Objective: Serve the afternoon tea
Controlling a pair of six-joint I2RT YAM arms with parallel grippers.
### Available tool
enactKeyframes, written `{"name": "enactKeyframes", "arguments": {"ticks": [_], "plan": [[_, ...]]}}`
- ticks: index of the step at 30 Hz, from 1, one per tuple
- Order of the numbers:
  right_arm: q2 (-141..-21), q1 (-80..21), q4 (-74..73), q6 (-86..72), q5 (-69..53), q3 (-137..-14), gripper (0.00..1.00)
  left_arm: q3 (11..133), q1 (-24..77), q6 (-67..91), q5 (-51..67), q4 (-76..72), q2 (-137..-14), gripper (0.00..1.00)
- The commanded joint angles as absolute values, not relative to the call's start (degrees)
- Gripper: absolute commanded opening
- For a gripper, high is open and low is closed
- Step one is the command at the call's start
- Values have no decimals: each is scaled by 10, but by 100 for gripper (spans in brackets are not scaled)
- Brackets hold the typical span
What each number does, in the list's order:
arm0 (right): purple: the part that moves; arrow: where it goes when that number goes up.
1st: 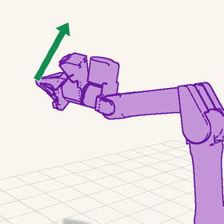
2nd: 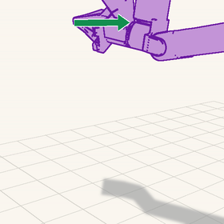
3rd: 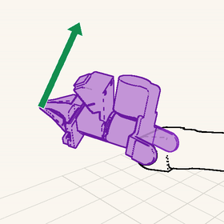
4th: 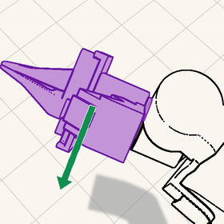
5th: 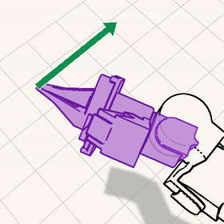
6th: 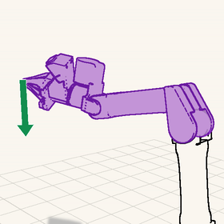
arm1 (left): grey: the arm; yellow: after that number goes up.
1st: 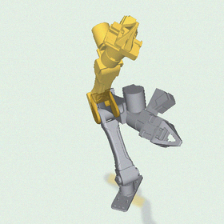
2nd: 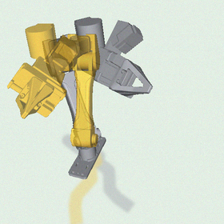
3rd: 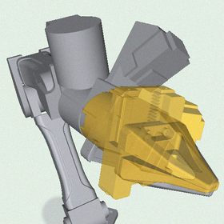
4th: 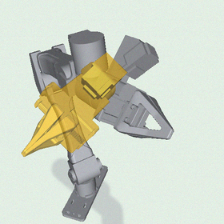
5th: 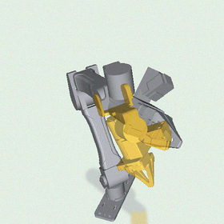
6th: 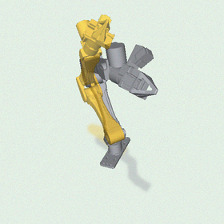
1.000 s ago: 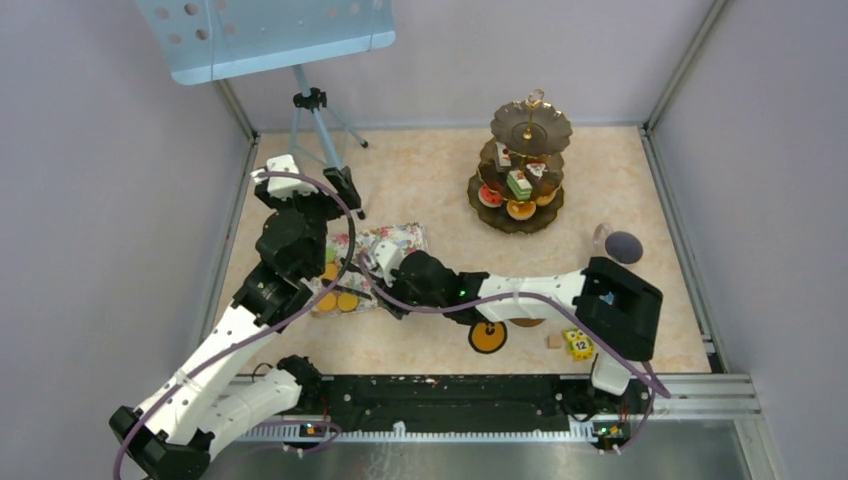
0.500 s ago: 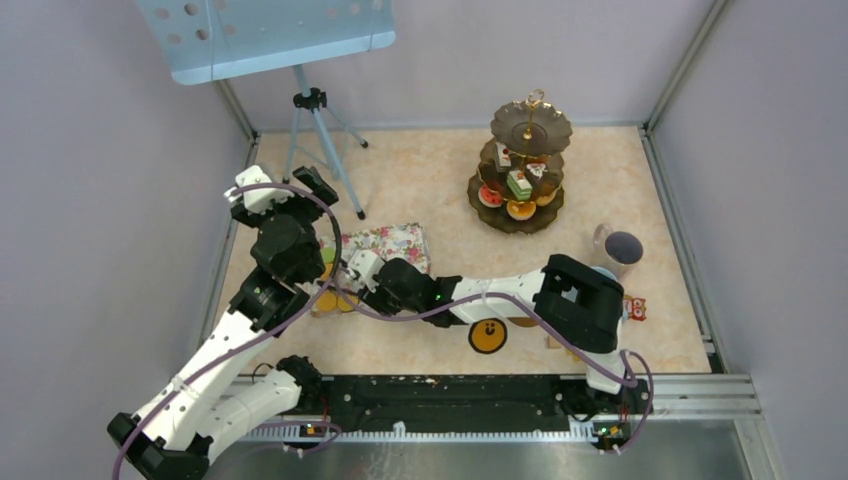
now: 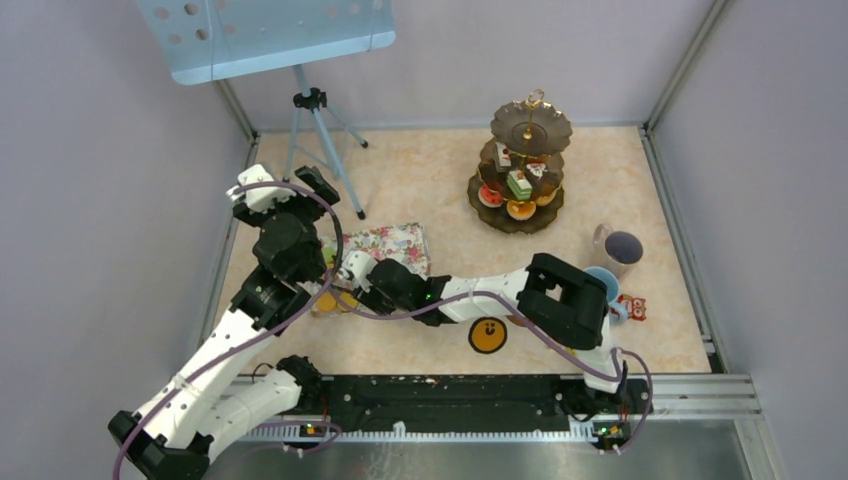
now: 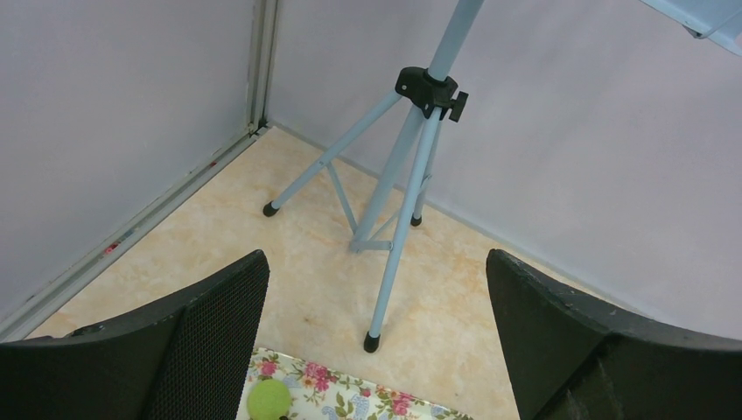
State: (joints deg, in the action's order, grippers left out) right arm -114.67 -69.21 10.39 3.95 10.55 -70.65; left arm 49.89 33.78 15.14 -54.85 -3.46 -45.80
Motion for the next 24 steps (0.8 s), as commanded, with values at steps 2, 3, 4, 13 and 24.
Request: {"name": "enactKeyframes", "arguments": {"ticks": [2, 3, 4, 13, 24], "plan": [[-1160, -697, 118, 49, 123, -741, 47, 498, 336, 157, -539, -56, -464, 99], [-1161, -699, 118, 51, 126, -742, 47, 499, 336, 157, -538, -55, -464, 99], [-1163, -699, 116, 55, 128, -744, 47, 498, 336, 157, -537, -55, -463, 99], [-1164, -707, 111, 65, 142, -747, 39, 499, 336, 156, -535, -54, -466, 99], [-984, -705, 134, 18, 201, -613, 19, 500, 336, 154, -533, -53, -468, 99]]}}
